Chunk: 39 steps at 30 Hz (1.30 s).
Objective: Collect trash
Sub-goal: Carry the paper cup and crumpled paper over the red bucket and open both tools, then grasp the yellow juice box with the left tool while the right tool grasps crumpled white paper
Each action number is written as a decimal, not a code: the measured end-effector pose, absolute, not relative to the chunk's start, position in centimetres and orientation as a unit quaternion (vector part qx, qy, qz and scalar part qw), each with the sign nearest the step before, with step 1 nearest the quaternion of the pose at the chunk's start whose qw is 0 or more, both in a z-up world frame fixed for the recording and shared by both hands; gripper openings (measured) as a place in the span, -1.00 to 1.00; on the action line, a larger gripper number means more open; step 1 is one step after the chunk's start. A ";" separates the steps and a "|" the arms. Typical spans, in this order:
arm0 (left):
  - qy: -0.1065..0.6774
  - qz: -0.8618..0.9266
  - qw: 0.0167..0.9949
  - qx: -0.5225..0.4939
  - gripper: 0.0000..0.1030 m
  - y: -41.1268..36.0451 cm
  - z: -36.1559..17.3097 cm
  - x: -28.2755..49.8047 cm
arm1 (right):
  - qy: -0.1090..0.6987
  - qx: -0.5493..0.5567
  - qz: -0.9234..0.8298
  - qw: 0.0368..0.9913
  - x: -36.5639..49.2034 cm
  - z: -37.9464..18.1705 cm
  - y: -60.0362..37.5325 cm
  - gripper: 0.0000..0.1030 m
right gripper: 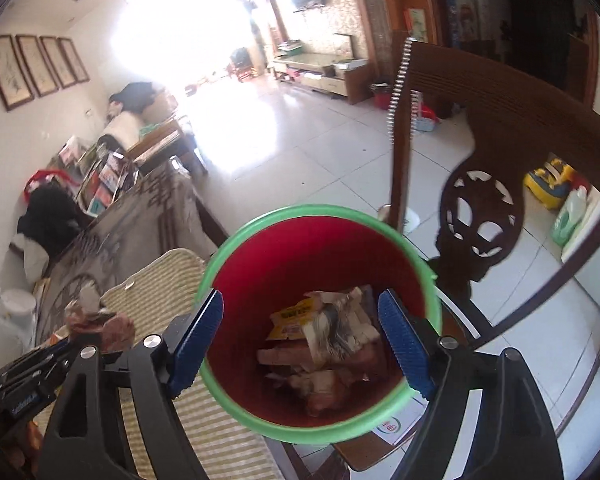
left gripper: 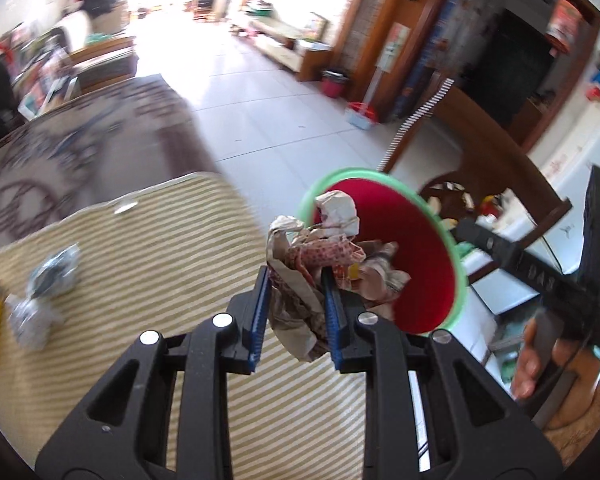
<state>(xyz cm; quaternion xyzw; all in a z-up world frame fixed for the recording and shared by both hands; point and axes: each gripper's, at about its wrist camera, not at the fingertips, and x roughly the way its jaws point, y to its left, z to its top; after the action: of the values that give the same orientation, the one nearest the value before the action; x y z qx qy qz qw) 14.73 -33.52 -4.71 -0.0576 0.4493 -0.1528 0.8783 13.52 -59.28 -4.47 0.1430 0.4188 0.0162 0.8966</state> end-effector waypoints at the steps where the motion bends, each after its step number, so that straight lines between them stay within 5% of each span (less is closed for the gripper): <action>1: 0.448 -0.166 0.877 -0.051 -0.55 -34.7 -4.6 15.3 | 0.418 0.147 0.008 0.896 13.1 -4.5 -60.0 0.50; 7: 0.454 -0.215 0.864 -0.027 -0.55 -39.5 -5.3 17.9 | 0.425 0.175 -0.046 0.887 10.2 -5.2 -64.1 0.50; 9: 0.458 -0.223 0.860 -0.018 -0.38 -40.7 -5.7 18.4 | 0.426 0.183 -0.059 0.884 9.6 -5.3 -65.0 0.50; 11: 0.458 -0.225 0.860 -0.020 0.09 -41.2 -5.8 18.4 | 0.425 0.191 -0.068 0.882 8.9 -5.3 -65.7 0.50; 20: 0.437 -0.201 0.877 -0.013 0.54 -38.0 -4.2 14.7 | 0.424 0.186 -0.047 0.885 9.0 -5.0 -63.9 0.50; 39: 0.463 0.090 0.876 -0.103 0.58 -10.0 -8.7 7.3 | 0.459 0.088 0.109 0.877 11.8 -4.6 -45.0 0.51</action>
<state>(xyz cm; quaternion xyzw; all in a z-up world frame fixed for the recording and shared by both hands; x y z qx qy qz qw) 7.29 -9.99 -8.70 -0.1033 0.4633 0.0902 0.8755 11.79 -45.00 -4.59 0.0883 0.4588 0.1093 0.8774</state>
